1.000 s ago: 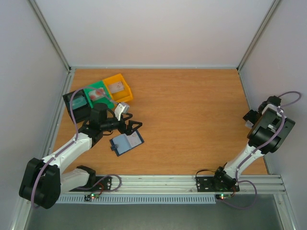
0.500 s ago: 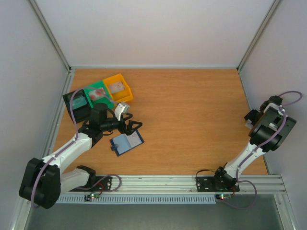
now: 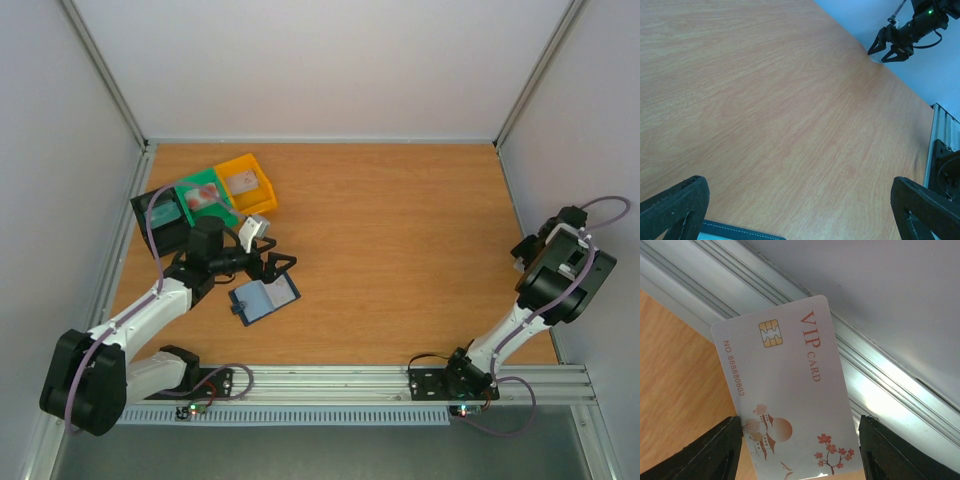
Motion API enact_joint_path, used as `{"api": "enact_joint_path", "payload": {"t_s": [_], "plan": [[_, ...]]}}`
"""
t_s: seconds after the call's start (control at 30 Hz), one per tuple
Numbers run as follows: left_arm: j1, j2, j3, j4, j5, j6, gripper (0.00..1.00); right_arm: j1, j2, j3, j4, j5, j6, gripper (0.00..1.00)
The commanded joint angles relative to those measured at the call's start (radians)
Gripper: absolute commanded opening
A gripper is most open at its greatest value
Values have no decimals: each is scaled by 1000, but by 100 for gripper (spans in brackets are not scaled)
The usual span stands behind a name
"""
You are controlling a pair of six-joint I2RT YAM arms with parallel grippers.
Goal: Take the credit cards out of the card holder
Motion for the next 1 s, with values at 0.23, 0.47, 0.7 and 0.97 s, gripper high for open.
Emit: {"api": "enact_joint_path", "payload": {"t_s": [0.23,0.47,0.7,0.97], "plan": [[-4,-16,-18,43,6,2,99,-132,1,-95,111,58,131,71],[-4,-12,-20,46,7,3,99,-157,21,-60,139,-3,117,91],[-4,-10,-15,40,5,6,99,-173,110,-9,126,-96,118,79],[-4,-8,-16,42,5,2,99,-174,85,-15,121,-87,109,61]]}}
